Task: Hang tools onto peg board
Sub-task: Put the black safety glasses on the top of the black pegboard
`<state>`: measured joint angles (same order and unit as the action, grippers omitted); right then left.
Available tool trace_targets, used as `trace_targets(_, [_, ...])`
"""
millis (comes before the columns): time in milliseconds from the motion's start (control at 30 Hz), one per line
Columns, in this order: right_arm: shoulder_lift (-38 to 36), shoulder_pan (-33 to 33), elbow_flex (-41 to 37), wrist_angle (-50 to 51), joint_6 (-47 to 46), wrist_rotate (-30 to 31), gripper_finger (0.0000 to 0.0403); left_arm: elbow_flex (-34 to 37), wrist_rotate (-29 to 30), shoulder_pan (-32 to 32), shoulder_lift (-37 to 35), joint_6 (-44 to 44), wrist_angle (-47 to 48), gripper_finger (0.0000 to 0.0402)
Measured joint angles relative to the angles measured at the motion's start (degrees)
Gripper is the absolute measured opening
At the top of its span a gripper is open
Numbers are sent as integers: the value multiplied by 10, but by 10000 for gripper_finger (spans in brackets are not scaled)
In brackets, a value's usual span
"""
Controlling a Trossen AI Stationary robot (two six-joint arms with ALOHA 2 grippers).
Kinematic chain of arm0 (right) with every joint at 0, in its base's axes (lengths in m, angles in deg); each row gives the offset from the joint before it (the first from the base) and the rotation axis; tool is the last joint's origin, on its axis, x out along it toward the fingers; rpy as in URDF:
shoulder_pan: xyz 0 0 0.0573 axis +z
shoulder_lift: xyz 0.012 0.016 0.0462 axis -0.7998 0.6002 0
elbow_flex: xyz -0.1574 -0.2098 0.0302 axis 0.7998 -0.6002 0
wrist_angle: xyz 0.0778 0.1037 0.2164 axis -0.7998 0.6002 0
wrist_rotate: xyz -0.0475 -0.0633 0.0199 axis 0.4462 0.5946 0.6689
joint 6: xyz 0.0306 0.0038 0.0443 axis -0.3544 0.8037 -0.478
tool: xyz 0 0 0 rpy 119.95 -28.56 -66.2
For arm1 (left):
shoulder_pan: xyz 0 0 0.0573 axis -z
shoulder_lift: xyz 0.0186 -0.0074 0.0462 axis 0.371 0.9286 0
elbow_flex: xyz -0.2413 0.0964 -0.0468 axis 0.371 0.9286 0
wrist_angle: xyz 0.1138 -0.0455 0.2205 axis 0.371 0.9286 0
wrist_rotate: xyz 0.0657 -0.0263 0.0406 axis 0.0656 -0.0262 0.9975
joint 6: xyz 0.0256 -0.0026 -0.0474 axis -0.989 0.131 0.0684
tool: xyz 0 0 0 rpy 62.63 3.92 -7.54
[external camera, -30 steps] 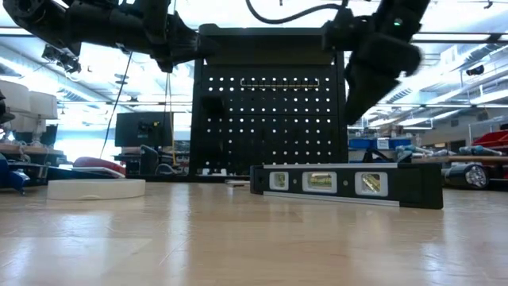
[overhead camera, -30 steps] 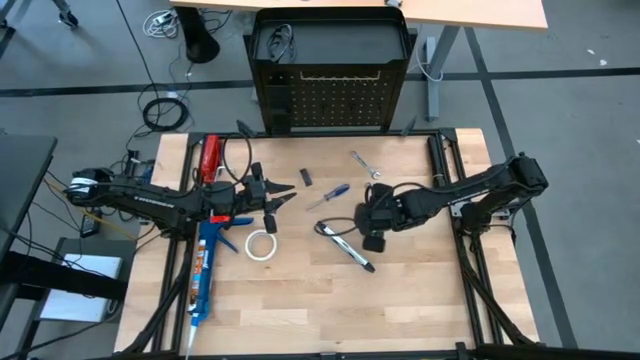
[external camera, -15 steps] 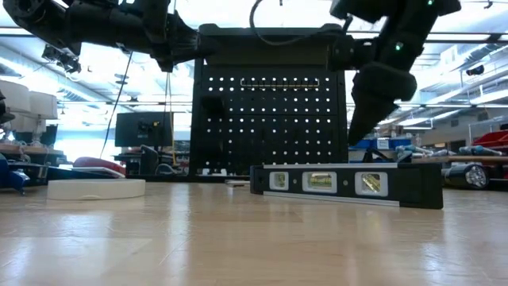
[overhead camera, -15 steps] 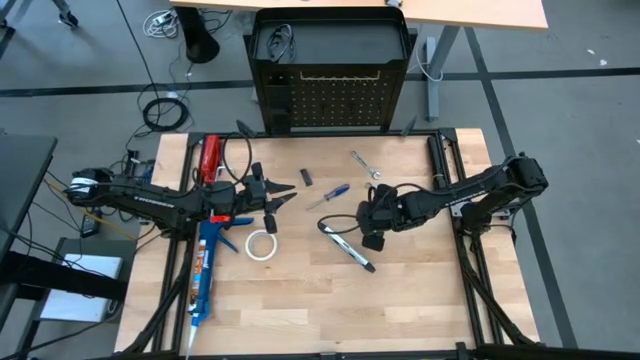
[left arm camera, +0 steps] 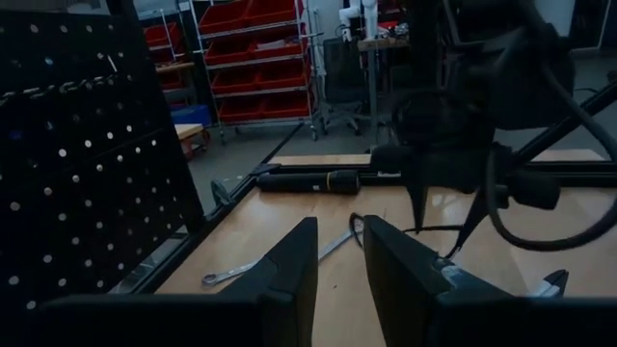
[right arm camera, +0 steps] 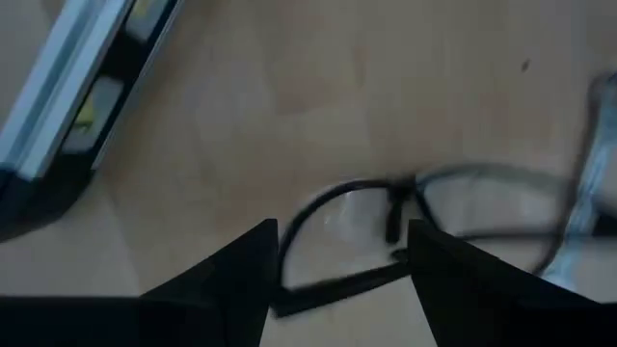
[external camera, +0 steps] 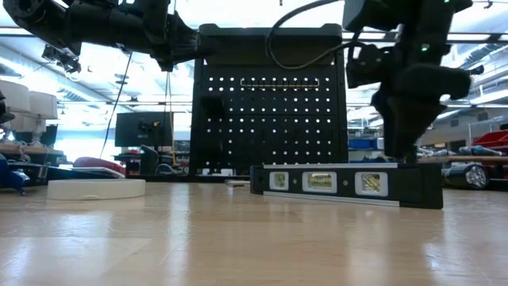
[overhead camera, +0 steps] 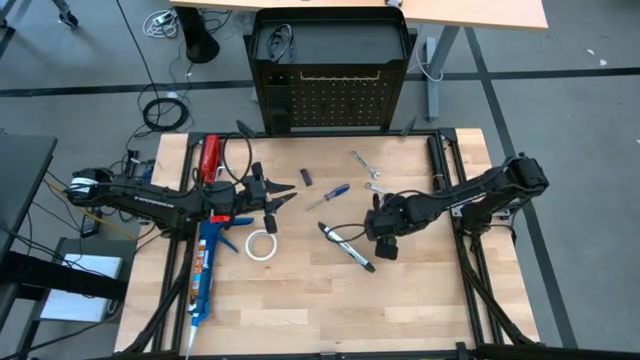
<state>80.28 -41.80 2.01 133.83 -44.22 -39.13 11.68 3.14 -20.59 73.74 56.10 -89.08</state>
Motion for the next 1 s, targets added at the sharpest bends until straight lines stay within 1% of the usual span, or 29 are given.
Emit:
trace_targets(100, [-9,15,2,3,-23,-1,234,0,0,0,0,-2,0,92])
trace_targets(267, [-26,37,31,2,-62,81,229,0,0,0,0,-4,0,92])
trace_targets(333, [-28,45,42,19,-76,86,227,0,0,0,0,-4,1,92])
trace_targets(400, [-28,61,50,67,-78,77,225,0,0,0,0,-3,3,92])
trace_targets(467, [-28,82,51,109,-61,55,222,0,-3,0,0,-6,7,92])
trace_targets(533, [-28,107,51,131,-15,39,218,0,-3,0,0,-19,7,92])
trace_targets(633, [-26,138,51,137,57,37,212,0,-3,0,0,-35,10,92])
trace_targets(700, [-25,149,51,136,72,43,207,0,6,1,0,-37,17,92])
trace_targets(800, [-22,144,52,133,64,43,199,0,18,1,0,-33,27,92])
trace_targets(867, [-7,134,60,142,61,43,194,0,23,1,0,-30,30,92])
trace_targets(1000, [67,120,109,185,98,53,187,0,26,1,0,-29,31,92])
